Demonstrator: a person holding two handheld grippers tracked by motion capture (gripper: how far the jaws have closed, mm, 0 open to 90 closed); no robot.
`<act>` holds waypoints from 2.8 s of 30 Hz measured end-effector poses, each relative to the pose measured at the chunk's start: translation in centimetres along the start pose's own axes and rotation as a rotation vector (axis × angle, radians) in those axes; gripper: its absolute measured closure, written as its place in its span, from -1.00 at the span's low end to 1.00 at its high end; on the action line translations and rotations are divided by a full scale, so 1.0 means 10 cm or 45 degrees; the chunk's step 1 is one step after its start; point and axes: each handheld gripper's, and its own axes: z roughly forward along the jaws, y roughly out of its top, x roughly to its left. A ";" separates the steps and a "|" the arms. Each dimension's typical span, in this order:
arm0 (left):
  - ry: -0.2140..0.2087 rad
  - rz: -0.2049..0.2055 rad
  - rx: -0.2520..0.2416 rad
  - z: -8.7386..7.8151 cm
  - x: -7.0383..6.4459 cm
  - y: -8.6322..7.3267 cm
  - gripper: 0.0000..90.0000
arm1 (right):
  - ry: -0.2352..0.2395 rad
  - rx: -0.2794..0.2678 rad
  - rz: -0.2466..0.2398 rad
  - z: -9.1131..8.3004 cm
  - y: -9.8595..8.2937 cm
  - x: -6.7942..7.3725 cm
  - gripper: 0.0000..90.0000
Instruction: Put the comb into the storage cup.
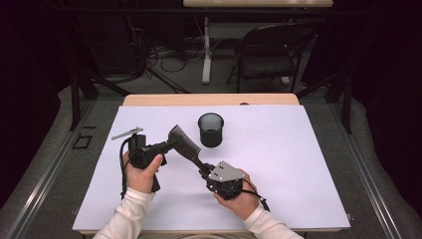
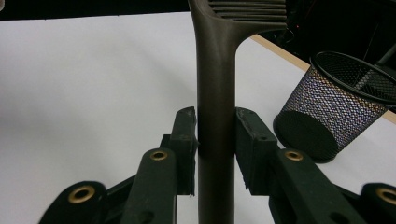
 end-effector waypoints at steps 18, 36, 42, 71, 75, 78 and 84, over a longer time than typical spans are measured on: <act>-0.003 -0.022 -0.029 -0.01 0.03 -0.01 0.87 | -0.014 -0.006 0.002 0.01 -0.01 -0.01 0.35; 0.036 0.015 -0.118 -0.05 0.07 -0.02 0.87 | -0.077 -0.045 -0.004 0.01 0.00 -0.06 0.04; 0.054 0.037 -0.157 -0.07 0.08 -0.02 0.87 | -0.093 -0.050 0.010 0.00 0.00 -0.08 0.01; 0.100 0.144 -0.292 -0.18 0.09 -0.02 0.87 | -0.168 -0.043 0.145 -0.05 -0.02 -0.32 -0.15; 0.101 0.154 -0.298 -0.20 0.10 -0.01 0.87 | -0.174 -0.052 0.178 -0.06 -0.03 -0.37 -0.20; 0.104 0.157 -0.304 -0.21 0.11 -0.01 0.87 | -0.170 -0.054 0.204 -0.07 -0.04 -0.41 -0.22; 0.106 0.162 -0.310 -0.22 0.11 0.00 0.87 | -0.163 -0.044 0.222 -0.07 -0.06 -0.47 -0.24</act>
